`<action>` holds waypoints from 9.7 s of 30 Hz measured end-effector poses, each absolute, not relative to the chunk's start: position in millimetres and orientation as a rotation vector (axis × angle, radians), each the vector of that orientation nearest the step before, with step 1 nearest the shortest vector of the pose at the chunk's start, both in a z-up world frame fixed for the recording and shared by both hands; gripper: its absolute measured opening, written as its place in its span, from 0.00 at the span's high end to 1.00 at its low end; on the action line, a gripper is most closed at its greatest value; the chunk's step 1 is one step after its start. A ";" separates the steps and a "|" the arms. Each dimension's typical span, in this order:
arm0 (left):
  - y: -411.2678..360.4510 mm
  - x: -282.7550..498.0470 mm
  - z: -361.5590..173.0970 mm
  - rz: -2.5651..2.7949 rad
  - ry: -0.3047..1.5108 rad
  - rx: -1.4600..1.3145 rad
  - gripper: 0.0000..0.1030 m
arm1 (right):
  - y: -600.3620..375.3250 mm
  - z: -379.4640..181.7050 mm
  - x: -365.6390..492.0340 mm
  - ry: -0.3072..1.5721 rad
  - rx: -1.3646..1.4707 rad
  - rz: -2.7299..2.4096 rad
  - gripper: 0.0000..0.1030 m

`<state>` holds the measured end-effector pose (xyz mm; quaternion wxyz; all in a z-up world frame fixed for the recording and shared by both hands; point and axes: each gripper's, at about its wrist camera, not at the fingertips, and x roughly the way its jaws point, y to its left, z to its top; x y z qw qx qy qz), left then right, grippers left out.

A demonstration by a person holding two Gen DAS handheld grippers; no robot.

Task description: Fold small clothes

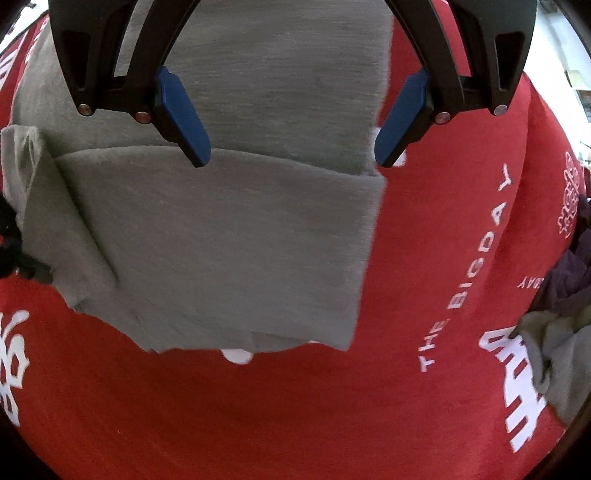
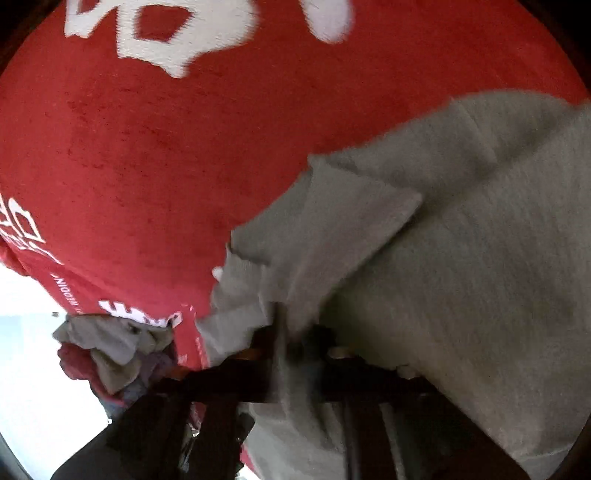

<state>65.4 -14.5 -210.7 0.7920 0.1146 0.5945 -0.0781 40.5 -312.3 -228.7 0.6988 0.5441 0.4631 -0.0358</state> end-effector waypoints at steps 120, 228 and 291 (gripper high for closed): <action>105.0 -35.4 -42.6 -0.451 1.401 0.393 0.00 | -161.5 -21.3 -131.3 1.460 0.584 -0.226 0.15; 80.2 -184.8 26.3 -0.145 1.232 0.242 0.00 | -252.1 18.3 -262.4 1.107 0.711 0.065 0.15; 125.5 -132.9 -270.7 -0.622 1.654 0.172 0.00 | -198.3 -262.5 -314.9 1.416 0.961 0.136 0.14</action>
